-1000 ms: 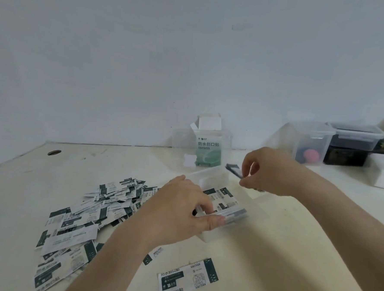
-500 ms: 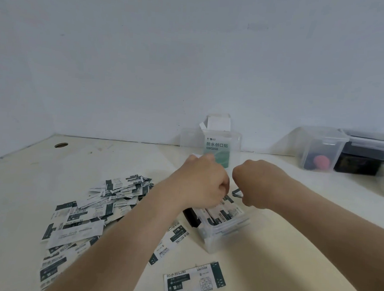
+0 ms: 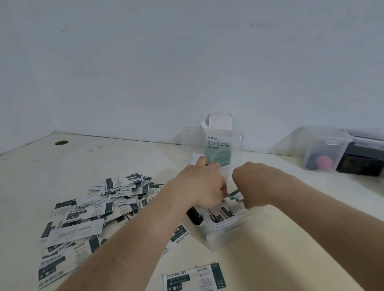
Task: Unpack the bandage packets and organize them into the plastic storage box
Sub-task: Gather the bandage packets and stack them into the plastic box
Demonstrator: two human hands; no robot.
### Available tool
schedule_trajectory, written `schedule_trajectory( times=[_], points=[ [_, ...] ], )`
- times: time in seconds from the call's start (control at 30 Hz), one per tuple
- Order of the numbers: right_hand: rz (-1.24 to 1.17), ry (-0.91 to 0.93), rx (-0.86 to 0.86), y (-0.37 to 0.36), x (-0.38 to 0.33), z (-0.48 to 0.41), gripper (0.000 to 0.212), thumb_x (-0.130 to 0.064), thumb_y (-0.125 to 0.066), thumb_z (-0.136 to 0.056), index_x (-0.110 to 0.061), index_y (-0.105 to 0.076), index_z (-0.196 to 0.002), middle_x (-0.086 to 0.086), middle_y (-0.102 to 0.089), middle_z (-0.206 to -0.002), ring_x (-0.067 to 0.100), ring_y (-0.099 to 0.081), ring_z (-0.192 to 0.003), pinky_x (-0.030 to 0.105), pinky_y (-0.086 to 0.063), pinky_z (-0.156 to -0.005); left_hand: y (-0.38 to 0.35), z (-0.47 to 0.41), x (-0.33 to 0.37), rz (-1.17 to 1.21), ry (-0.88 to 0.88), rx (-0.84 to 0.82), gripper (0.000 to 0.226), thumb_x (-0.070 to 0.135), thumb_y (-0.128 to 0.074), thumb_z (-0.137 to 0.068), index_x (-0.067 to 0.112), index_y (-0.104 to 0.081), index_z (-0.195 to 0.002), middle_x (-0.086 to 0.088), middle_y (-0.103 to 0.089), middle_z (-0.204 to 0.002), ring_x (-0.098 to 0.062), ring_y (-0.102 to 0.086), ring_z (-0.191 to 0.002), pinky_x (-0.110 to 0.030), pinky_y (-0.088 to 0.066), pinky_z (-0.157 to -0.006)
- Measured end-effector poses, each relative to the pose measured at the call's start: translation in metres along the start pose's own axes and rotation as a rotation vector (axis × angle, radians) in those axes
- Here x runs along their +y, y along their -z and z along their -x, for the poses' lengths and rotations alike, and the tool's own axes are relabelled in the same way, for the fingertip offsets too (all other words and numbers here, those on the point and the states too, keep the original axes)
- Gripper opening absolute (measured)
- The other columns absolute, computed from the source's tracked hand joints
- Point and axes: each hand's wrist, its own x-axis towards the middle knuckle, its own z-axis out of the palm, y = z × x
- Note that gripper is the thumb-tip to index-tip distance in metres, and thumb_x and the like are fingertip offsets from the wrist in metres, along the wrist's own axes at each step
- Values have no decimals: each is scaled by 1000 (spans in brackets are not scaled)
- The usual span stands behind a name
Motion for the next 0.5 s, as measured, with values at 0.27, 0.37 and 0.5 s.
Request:
schedule_trajectory(
  times=[0.27,0.37,0.5],
  points=[
    [73,106,-70,3,-3,-6,38,-11,-60,-88,-15,-35,-60,1,-39,-64,12,-36,-50,22,-28,-44,-4,-5,0,-42,3,-44,37,36,-38,-96,28,-65,-120,-4,-25,-151,-25,-17,-135,-43,-29,-105],
    [127,154,-52,4,-5,-7,37,-14,-62,-88,-15,-35,-63,-2,-37,-64,13,-36,-52,22,-29,-47,-3,-4,0,-45,2,-37,38,36,-37,-97,27,-64,-121,-3,-24,-152,-25,-17,-136,-43,-29,-106],
    [187,189,-39,4,-5,-8,16,-16,-58,-89,-24,-45,-82,-5,-37,-68,19,-42,-62,27,-36,-64,-4,-4,-1,-39,4,-31,38,35,-37,-97,25,-64,-120,-4,-26,-151,-24,-18,-136,-43,-29,-106]
  ],
)
